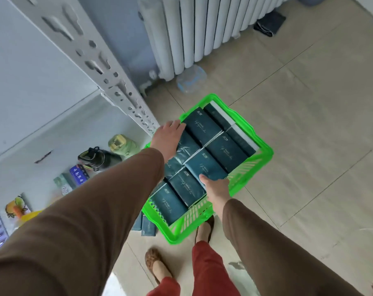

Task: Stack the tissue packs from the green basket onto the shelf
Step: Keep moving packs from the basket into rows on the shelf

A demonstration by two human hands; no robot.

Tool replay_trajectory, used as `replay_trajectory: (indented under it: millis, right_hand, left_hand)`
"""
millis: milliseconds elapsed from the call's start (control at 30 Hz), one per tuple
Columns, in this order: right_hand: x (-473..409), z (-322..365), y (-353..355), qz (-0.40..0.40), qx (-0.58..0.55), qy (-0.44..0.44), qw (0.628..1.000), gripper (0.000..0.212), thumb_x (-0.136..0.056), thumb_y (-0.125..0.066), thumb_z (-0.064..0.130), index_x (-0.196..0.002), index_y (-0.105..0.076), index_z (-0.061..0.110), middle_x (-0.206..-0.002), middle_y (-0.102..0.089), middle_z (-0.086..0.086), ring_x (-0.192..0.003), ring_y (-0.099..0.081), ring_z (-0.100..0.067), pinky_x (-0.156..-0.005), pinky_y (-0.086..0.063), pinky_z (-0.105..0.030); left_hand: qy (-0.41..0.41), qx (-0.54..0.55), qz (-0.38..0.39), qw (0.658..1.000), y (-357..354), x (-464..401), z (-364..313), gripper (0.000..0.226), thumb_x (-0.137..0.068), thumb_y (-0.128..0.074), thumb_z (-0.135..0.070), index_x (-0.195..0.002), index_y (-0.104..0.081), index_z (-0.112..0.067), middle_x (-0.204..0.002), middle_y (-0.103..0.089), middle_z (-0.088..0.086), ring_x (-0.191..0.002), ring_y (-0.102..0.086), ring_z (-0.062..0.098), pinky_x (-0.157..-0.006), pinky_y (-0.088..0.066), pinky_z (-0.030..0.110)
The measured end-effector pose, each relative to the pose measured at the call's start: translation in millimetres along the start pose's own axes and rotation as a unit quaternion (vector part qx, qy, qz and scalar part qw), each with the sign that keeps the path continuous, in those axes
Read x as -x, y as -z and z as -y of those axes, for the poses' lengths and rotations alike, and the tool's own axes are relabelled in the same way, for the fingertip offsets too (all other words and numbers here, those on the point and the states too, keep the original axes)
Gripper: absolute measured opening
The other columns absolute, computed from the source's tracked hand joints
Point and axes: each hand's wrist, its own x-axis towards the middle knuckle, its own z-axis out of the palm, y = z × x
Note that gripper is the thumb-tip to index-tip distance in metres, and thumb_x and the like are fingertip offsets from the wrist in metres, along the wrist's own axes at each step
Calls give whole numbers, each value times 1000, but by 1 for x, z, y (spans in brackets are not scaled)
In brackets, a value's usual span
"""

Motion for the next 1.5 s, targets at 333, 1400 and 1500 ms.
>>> replay_trajectory:
  millis: [333,1400,1500]
  right_hand:
    - [24,6,17,22,-53,9,998,59,-78,-84,31,-114,-44,8,-87,-60,-8,-62,-59,-17,-68,-61,-36]
    - [603,-159,-509,367,177,500,765,32,-84,-76,19,-110,-58,22,-108,-67,0,-100,-66,-18,-82,-58,-31]
    - [619,-158,-584,387,179,503,752,35,-81,-80,23,-107,-57,28,-106,-69,4,-98,-67,-14,-82,-54,-28]
  left_hand:
    - [71,26,59,995,1,36,18,60,-69,-86,-26,-116,-53,-9,-132,-34,11,-96,-57,36,-72,-53,47]
    - [473,312,-314,762,35,934,450,44,-76,-82,-24,-108,-53,-27,-102,-64,-6,-91,-61,17,-75,-50,36]
    - [491,280,-306,766,26,965,515,41,-76,-82,-25,-106,-53,-27,-102,-60,-8,-91,-60,18,-72,-46,32]
